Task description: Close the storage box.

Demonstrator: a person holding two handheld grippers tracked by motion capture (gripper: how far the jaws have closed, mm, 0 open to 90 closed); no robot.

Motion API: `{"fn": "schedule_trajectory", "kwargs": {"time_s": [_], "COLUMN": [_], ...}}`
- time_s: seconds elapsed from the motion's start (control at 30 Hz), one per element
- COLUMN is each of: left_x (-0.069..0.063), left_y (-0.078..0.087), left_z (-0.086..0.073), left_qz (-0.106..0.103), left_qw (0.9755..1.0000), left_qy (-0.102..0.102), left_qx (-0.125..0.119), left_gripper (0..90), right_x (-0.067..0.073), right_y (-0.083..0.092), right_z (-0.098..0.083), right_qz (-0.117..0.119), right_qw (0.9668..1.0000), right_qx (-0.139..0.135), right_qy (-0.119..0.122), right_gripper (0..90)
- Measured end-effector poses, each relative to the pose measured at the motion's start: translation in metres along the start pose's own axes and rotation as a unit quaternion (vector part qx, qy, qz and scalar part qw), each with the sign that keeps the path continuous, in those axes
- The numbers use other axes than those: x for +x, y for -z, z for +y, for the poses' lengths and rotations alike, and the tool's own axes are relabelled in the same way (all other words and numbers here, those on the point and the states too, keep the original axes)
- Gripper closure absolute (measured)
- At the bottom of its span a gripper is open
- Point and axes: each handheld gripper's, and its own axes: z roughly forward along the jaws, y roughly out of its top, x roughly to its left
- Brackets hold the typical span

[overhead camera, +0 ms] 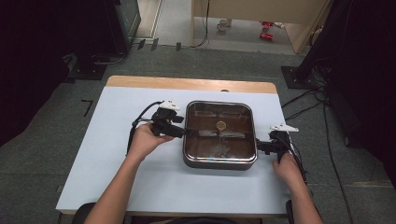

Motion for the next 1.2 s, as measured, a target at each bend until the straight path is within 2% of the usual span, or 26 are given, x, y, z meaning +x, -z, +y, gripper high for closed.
{"fn": "schedule_trajectory", "kwargs": {"time_s": [0.3, 0.43, 0.5, 0.6, 0.67, 0.77, 0.87, 0.97, 1.07, 1.2], "left_x": [0.006, 0.008, 0.009, 0.009, 0.010, 0.012, 0.014, 0.020, 0.025, 0.030], "left_y": [0.014, 0.022, 0.023, 0.022, 0.023, 0.024, 0.025, 0.023, 0.017, 0.007], "left_z": [-0.022, -0.034, -0.040, -0.051, -0.053, -0.064, -0.070, -0.083, -0.089, -0.093], "left_qz": [0.019, 0.033, 0.043, 0.069, 0.071, 0.092, 0.097, 0.096, 0.117, 0.114], "left_qw": [0.9995, 0.9989, 0.9985, 0.9973, 0.9972, 0.9951, 0.9945, 0.9938, 0.9909, 0.9905], "left_qy": [0.023, 0.023, 0.028, 0.022, 0.020, 0.032, 0.038, 0.056, 0.066, 0.073], "left_qx": [-0.011, -0.022, -0.019, -0.012, -0.011, -0.013, -0.012, -0.006, 0.007, 0.025], "left_gripper": [33.5, 32.7, 32.6, 31.9, 32.7, 35.8, 35.7, 33.8, 29.4, 29.5], "right_x": [0.000, 0.000, 0.000, 0.000, 0.000, 0.000, 0.000, 0.000, 0.000, 0.000], "right_y": [0.000, 0.000, 0.000, 0.000, 0.000, 0.000, 0.000, 0.000, 0.000, 0.000], "right_z": [0.000, 0.000, 0.000, 0.000, 0.000, 0.000, 0.000, 0.000, 0.000, 0.000], "right_qz": [0.000, 0.000, 0.000, 0.000, 0.000, 0.000, 0.000, 0.000, 0.000, 0.000], "right_qw": [1.0000, 1.0000, 1.0000, 1.0000, 1.0000, 1.0000, 1.0000, 1.0000, 1.0000, 1.0000], "right_qx": [0.000, 0.000, 0.000, 0.000, 0.000, 0.000, 0.000, 0.000, 0.001, 0.001], "right_qy": [-0.001, 0.000, 0.000, 0.000, 0.000, 0.000, 0.000, -0.001, 0.000, 0.000], "right_gripper": [12.5, 12.5, 12.5, 12.5, 12.5, 12.5, 12.5, 12.5, 12.5, 12.5]}}
